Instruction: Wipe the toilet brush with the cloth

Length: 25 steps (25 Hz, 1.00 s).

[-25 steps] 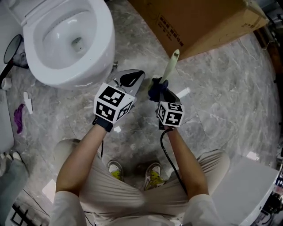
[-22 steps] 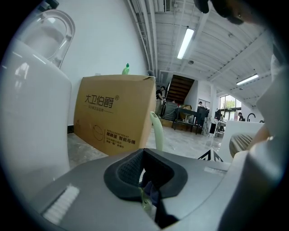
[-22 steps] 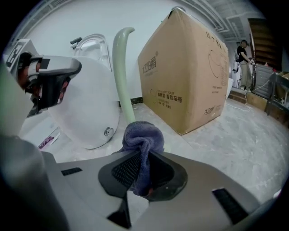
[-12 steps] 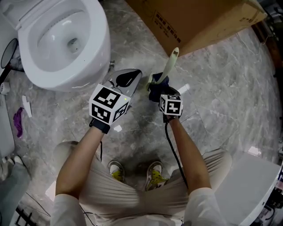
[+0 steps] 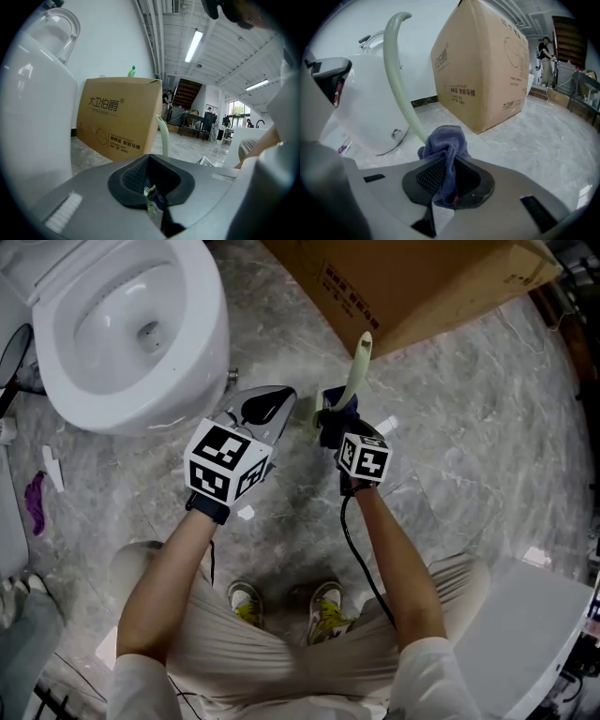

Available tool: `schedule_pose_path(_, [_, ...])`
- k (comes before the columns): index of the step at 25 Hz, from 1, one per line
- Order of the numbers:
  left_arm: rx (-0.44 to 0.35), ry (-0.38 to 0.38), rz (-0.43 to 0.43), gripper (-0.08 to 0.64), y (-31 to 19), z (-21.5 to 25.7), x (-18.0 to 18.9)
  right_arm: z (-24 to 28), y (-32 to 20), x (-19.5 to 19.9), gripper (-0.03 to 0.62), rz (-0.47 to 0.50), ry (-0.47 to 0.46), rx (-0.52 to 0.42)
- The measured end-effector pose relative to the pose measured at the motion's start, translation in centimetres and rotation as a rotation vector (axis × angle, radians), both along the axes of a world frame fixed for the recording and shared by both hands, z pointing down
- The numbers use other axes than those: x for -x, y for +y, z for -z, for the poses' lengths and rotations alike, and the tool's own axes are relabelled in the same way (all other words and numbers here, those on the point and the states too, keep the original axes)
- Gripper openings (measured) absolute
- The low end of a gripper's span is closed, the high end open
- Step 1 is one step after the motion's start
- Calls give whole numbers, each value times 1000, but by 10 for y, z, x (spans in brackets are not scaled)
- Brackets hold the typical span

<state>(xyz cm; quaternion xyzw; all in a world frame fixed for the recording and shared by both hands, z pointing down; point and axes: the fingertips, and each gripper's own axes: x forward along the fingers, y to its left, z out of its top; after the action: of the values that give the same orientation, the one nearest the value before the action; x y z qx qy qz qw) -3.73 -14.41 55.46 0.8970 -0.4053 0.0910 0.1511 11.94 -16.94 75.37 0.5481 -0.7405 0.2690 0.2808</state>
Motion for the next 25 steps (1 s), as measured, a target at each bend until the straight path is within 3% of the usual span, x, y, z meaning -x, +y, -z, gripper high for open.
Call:
schedule_pose_path(5, [-2, 11, -4, -2, 0, 3, -4, -19, 17, 26, 52, 97, 29, 39])
schedule_pose_path(12, [6, -1, -14, -2, 10, -1, -2, -42, 18, 47, 52, 159, 62, 86])
schedule_pose_path(17, [16, -4, 2, -2, 11, -1, 5, -37, 7, 46, 51, 99, 9, 51])
schedule_pose_path(25, [18, -28, -41, -2, 22, -4, -6, -44, -4, 32, 52, 39, -43, 52])
